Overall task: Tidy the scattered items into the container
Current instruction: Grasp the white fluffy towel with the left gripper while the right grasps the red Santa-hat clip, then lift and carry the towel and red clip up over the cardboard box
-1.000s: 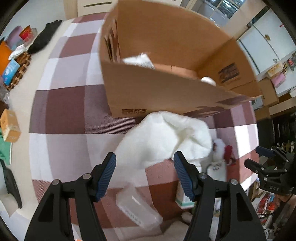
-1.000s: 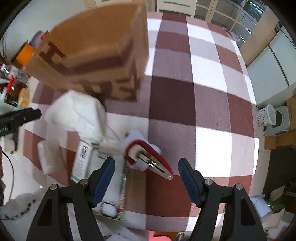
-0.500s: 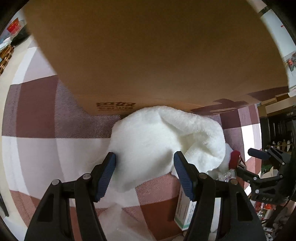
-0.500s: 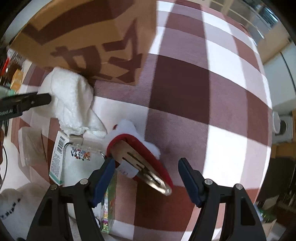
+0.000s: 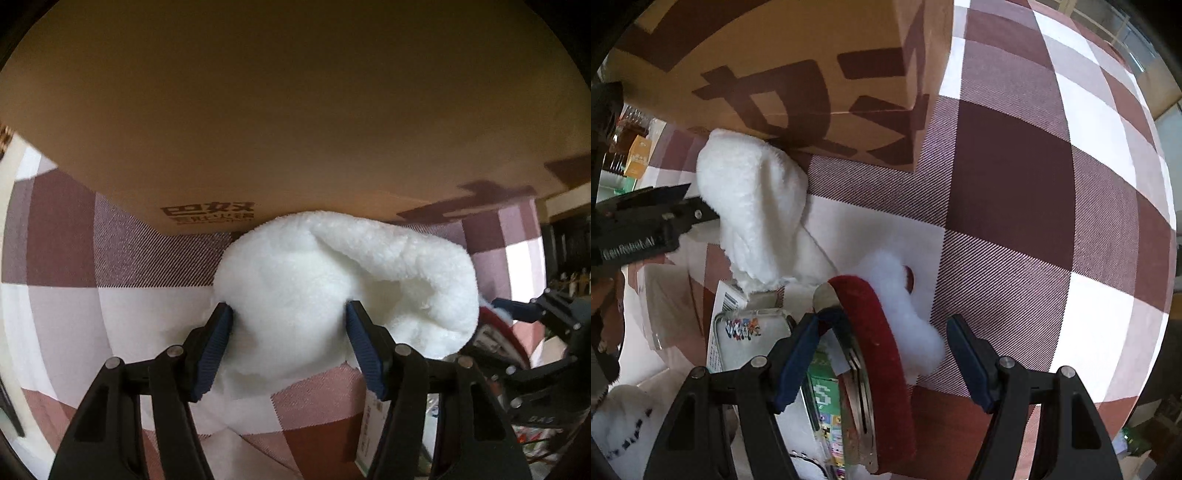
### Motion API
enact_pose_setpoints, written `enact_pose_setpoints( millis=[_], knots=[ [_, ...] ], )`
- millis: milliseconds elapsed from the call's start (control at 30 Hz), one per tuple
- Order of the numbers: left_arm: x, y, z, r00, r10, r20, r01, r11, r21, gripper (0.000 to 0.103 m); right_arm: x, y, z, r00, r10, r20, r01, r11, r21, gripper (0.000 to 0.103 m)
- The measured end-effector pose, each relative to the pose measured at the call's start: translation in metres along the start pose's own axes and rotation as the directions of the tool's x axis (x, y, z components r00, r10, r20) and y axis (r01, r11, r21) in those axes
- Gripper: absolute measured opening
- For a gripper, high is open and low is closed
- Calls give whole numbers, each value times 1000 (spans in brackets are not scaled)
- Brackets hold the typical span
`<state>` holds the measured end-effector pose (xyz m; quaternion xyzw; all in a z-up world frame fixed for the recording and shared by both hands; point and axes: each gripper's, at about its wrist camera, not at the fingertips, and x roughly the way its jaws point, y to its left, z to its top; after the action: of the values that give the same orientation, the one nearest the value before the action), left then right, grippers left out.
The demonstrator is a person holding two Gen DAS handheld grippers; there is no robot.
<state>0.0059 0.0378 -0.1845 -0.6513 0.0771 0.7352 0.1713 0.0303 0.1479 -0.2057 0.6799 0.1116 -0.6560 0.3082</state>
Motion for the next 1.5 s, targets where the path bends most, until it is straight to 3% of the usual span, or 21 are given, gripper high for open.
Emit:
enact_pose_setpoints(
  millis=[200, 533, 800, 867, 967, 1033, 1267, 1500],
  knots=[
    [-1, -11, -4, 1000, 20, -2, -20, 999, 33, 48, -4, 2, -5, 999, 42, 24, -43, 997, 56, 48],
    [-14, -14, -15, 1000, -25, -2, 25, 1000, 19, 28, -42, -21, -17, 995, 25, 98, -43, 981, 187, 46],
    [-45, -2, -22, 996, -84, 30, 86, 995, -41, 28, -78, -29, -36, 988, 1, 156, -44, 961, 274, 46],
    [-53, 2, -25, 995, -97, 36, 99, 993, -58, 28, -78, -43, -28, 987, 0, 159, -46, 958, 282, 46],
    [-71, 37, -26, 993, -109, 50, 112, 991, -67, 28, -78, -52, -45, 985, 7, 172, -58, 953, 296, 46],
    [-82, 38, -30, 991, -114, 65, 118, 991, -66, 28, -82, -52, -49, 983, 14, 182, -69, 951, 301, 46],
    [-132, 29, -39, 984, -126, 125, 133, 990, -45, 28, -105, -35, -49, 974, 22, 224, -81, 963, 258, 46],
    [-159, 23, -46, 981, -134, 137, 140, 990, -32, 28, -129, 0, -42, 967, 30, 252, -70, 986, 150, 46]
  ],
)
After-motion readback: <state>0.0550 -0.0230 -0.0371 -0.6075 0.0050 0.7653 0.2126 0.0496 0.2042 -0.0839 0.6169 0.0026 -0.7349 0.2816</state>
